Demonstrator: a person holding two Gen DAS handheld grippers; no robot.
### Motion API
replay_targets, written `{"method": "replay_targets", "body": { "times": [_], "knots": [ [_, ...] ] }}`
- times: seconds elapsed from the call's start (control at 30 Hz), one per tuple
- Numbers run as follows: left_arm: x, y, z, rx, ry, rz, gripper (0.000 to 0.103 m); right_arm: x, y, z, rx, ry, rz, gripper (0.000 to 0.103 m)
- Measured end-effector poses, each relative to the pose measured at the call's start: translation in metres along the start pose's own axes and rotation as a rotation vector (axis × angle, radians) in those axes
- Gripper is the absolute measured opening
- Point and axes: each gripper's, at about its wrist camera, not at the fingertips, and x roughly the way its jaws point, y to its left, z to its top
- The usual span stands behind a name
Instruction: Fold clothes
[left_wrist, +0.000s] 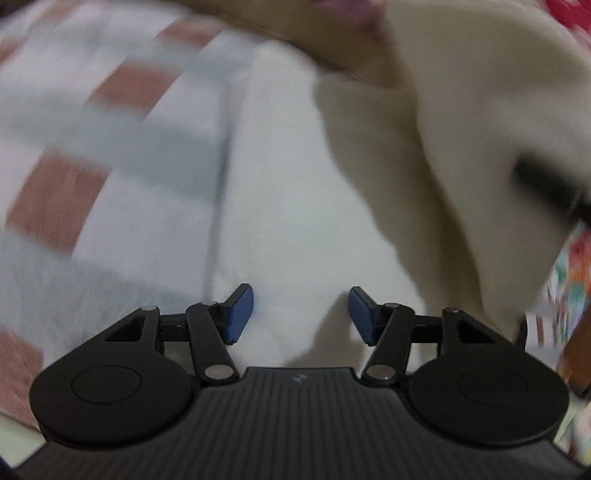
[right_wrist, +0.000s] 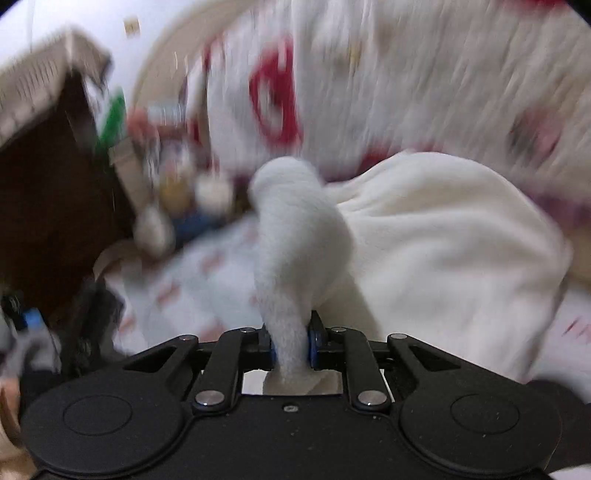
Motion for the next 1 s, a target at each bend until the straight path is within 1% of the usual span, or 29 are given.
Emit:
{"method": "replay_targets", "body": {
  "times": [0.03,0.07,0.1,0.13,0.2,0.3,0.37,0.4,0.47,0.53,0.6,0.67,0.73,0.77,0.83,0.87,0.97,1.0],
  "knots": [
    [0.003,0.008,0.001,-0.035,0.008,0.003,0.056,0.015,0.001,-0.009,-0.008,0.047,-0.01,0.018],
    [0.003,0.013,0.001,-0.067,0.003,-0.018,0.056,0.03,0.003,-0.018,-0.017,0.093,-0.019,0.018],
    [0.001,0.017,0.002,-0.1,-0.006,-0.045,0.056,0.035,0.007,-0.024,-0.043,0.103,-0.029,0.019],
    [0.0,0.021,0.003,-0.132,-0.014,-0.071,0.056,0.034,0.013,-0.029,-0.076,0.096,-0.039,0.019],
    [-0.003,0.029,0.004,-0.196,-0.03,-0.124,0.056,0.027,0.017,-0.028,-0.103,0.085,-0.052,0.019],
    [-0.008,0.042,0.006,-0.293,-0.055,-0.203,0.056,0.008,0.018,-0.017,-0.121,0.045,-0.025,0.019],
    [-0.011,0.05,0.007,-0.358,-0.071,-0.256,0.056,-0.007,0.024,-0.014,-0.179,0.026,0.003,0.019],
    [-0.013,0.054,0.008,-0.39,-0.08,-0.283,0.056,-0.006,0.031,-0.014,-0.219,0.035,0.013,0.019],
    [-0.016,0.062,0.009,-0.454,-0.096,-0.336,0.055,0.014,0.037,-0.025,-0.303,0.116,-0.004,0.019],
    [-0.018,0.065,0.008,-0.457,-0.117,-0.323,0.056,0.023,0.042,-0.037,-0.346,0.13,-0.021,0.019],
    [-0.017,0.064,0.009,-0.441,-0.116,-0.311,0.056,0.02,0.042,-0.038,-0.32,0.108,-0.022,0.019],
    [-0.017,0.063,0.01,-0.449,-0.126,-0.346,0.056,0.014,0.042,-0.036,-0.29,0.081,-0.014,0.019],
    [-0.02,0.06,0.012,-0.428,-0.141,-0.368,0.057,0.011,0.046,-0.036,-0.299,0.062,-0.001,0.02],
    [-0.021,0.057,0.013,-0.409,-0.144,-0.366,0.057,0.013,0.048,-0.036,-0.301,0.061,-0.001,0.02],
    [-0.015,0.053,0.013,-0.371,-0.13,-0.331,0.06,0.024,0.047,-0.047,-0.332,0.1,-0.01,0.019],
    [-0.011,0.051,0.013,-0.356,-0.119,-0.315,0.06,0.027,0.048,-0.05,-0.338,0.104,-0.016,0.02],
    [-0.01,0.054,0.011,-0.366,-0.127,-0.317,0.06,0.028,0.053,-0.053,-0.351,0.092,-0.035,0.02],
    [-0.01,0.056,0.011,-0.382,-0.13,-0.351,0.061,0.027,0.054,-0.052,-0.364,0.093,-0.04,0.02]
  ]
}}
